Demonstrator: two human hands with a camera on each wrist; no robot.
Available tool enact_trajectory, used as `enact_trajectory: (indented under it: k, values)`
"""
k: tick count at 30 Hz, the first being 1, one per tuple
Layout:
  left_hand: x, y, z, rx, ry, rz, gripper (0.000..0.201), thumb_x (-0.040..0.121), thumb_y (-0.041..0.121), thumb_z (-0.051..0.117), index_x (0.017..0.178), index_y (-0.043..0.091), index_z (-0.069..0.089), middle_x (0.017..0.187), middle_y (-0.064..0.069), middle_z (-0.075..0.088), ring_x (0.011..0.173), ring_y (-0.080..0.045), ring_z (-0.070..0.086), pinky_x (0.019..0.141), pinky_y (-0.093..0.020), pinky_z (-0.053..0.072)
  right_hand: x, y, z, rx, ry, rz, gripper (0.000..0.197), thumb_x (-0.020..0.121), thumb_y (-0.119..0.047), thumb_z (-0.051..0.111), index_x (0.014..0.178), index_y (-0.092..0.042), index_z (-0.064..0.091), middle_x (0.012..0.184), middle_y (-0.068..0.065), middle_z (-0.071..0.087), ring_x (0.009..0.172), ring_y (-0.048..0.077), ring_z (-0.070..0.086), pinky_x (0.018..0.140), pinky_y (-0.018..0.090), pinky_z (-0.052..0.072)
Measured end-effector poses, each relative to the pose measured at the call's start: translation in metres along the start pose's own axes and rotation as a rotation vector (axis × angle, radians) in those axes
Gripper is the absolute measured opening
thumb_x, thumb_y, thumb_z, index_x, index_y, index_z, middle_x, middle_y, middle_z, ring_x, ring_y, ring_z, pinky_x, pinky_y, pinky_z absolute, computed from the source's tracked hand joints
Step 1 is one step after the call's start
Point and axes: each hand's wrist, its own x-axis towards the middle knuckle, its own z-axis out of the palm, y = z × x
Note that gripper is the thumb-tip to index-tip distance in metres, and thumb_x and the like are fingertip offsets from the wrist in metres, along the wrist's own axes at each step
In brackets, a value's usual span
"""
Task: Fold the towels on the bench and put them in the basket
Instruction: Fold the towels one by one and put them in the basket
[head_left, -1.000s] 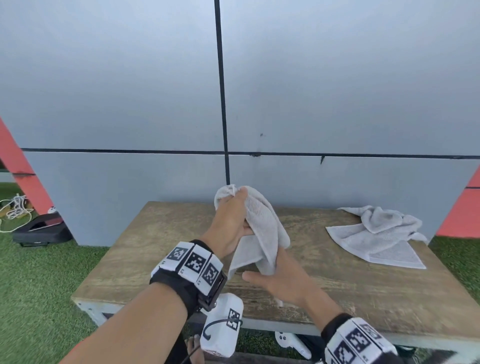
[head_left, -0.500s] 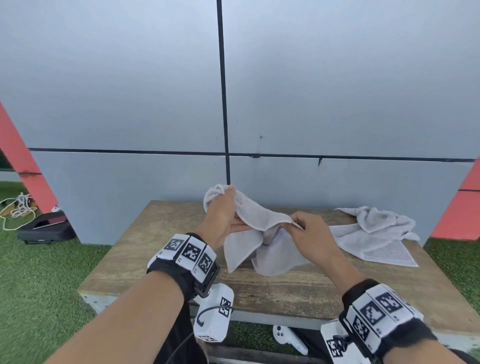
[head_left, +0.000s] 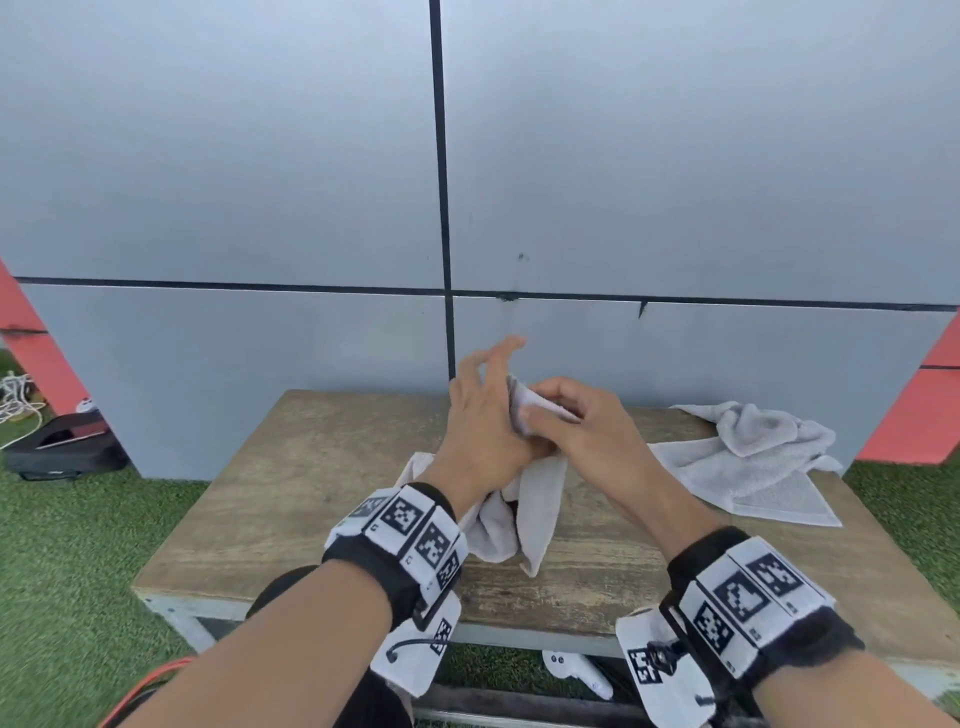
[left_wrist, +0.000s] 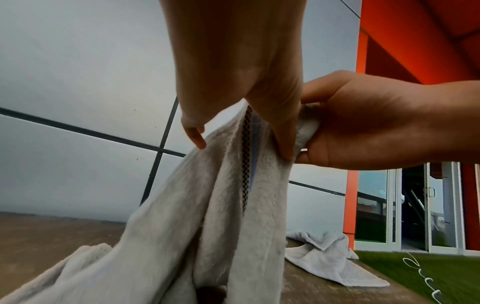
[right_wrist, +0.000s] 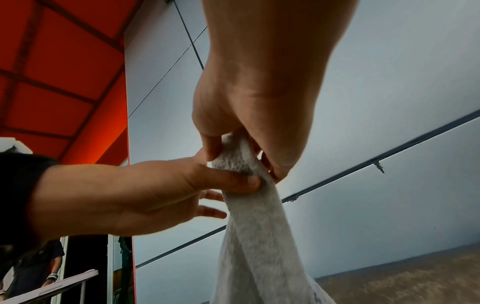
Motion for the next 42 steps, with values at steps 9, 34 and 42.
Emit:
enact_trajectory:
  k: [9, 34, 42]
  values:
    - [0.013, 0.006, -0.013, -0.286, 0.069, -0.072, 0.05, 0.096, 0.038, 0.065, 0.061, 0.015, 0.038, 0.053, 0.003, 0.03, 0.046, -0.008, 0.027, 0.044, -0.018, 0.023, -0.006, 0.037, -0.005, -0.19, -0.125, 0.174, 0.021, 0.089, -0.022, 0.074, 0.106, -0.014, 0.064, 0.094, -0.005, 0.072, 0.082, 0.01, 0.067, 0.074, 0.027, 0.052]
    - [-0.021, 0.036, -0.071, 0.243, 0.061, -0.051, 0.03, 0.099, 0.031, 0.056, 0.076, 0.013, 0.057, 0.063, 0.004, 0.051, 0.061, -0.012, 0.046, 0.055, -0.024, 0.034, -0.033, -0.013, -0.074, -0.419, 0.09, -0.158, 0.02, 0.094, -0.026, 0.069, 0.076, -0.017, 0.069, 0.058, -0.01, 0.053, 0.05, 0.004, 0.044, 0.053, 0.02, 0.034]
    - [-0.009, 0.051, -0.091, 0.314, 0.02, -0.045, 0.016, 0.1, 0.028, 0.056, 0.086, 0.022, 0.059, 0.077, 0.002, 0.058, 0.067, -0.017, 0.052, 0.062, -0.029, 0.039, -0.037, -0.011, -0.111, -0.505, 0.261, -0.167, 0.034, 0.095, -0.021, 0.066, 0.063, -0.016, 0.057, 0.052, -0.006, 0.045, 0.051, 0.008, 0.039, 0.05, 0.019, 0.031]
